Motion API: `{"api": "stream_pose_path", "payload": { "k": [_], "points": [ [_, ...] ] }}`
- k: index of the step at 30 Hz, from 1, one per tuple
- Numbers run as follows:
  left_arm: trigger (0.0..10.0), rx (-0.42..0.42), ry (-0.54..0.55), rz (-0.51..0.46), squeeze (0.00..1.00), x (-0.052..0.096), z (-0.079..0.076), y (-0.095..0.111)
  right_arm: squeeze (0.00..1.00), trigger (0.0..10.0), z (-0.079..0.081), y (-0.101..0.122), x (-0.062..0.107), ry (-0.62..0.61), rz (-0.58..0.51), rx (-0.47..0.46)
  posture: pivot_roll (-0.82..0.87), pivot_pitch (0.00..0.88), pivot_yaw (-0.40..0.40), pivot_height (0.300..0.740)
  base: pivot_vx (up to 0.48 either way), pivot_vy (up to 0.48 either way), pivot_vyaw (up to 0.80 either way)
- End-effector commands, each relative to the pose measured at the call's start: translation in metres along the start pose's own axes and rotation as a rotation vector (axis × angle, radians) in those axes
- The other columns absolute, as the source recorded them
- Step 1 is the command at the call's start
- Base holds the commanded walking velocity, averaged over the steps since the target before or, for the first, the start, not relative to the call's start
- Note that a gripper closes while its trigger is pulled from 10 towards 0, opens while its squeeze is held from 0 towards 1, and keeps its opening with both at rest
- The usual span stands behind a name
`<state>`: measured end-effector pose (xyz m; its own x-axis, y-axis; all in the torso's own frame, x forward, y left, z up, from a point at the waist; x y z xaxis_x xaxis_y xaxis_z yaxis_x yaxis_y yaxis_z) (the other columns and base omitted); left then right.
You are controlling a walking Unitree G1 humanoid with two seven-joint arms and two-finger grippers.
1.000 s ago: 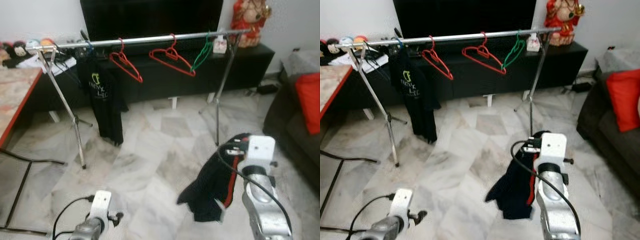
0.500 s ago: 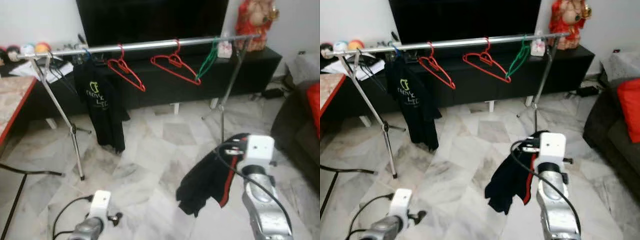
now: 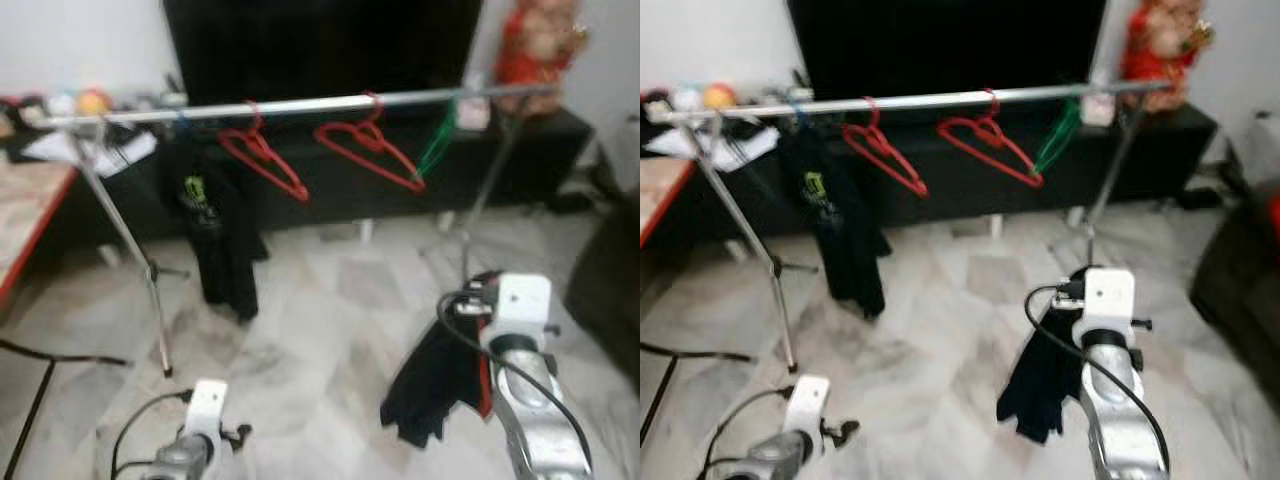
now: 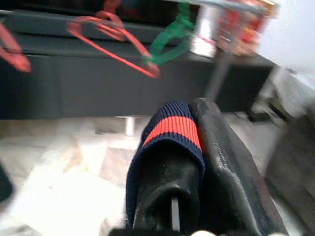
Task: Hang hanger
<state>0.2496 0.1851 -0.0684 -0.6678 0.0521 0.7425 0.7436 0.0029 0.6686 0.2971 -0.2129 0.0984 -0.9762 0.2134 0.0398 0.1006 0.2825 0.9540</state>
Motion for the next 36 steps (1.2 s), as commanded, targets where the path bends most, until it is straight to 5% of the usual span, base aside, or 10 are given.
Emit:
{"api": "stream_pose_path", "payload": {
  "k": [1, 8, 36],
  "points": [
    [10.0, -0.001, 0.035, 0.02, 0.0, 0.003, 0.013, -0.006, 0.0, 10.0, 0.01, 0.016, -0.003, 0.028, -0.059, -0.015, -0.06, 0.0, -0.03, 0.74, 0.337, 0.0, 0.8],
    [10.0, -0.001, 0.035, 0.019, 0.0, 0.003, 0.013, -0.006, 0.0, 10.0, 0.011, 0.016, -0.003, 0.038, -0.062, -0.023, -0.06, 0.0, -0.031, 0.74, 0.333, 0.0, 0.71],
    [10.0, -0.019, 0.023, 0.013, 0.0, 0.003, 0.012, -0.004, 0.0, 10.0, -0.006, -0.01, -0.002, -0.062, 0.073, -0.124, -0.07, 0.0, -0.027, 0.74, 0.02, 0.0, 0.0]
  ]
}}
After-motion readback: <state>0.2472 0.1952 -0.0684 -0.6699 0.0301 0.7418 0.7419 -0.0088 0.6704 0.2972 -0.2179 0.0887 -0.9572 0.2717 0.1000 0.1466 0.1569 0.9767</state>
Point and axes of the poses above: a point about 5 cm out from each wrist's last joint towards the gripper, its own x axis pointing back from the gripper into the wrist, its own y axis along the axis of the wrist's last joint, z = x × y, the point moved 2 cm from there along -x, pointing out of the wrist towards the gripper, and after that the axes turned 7 degrees about x, right-handed, at the moved point
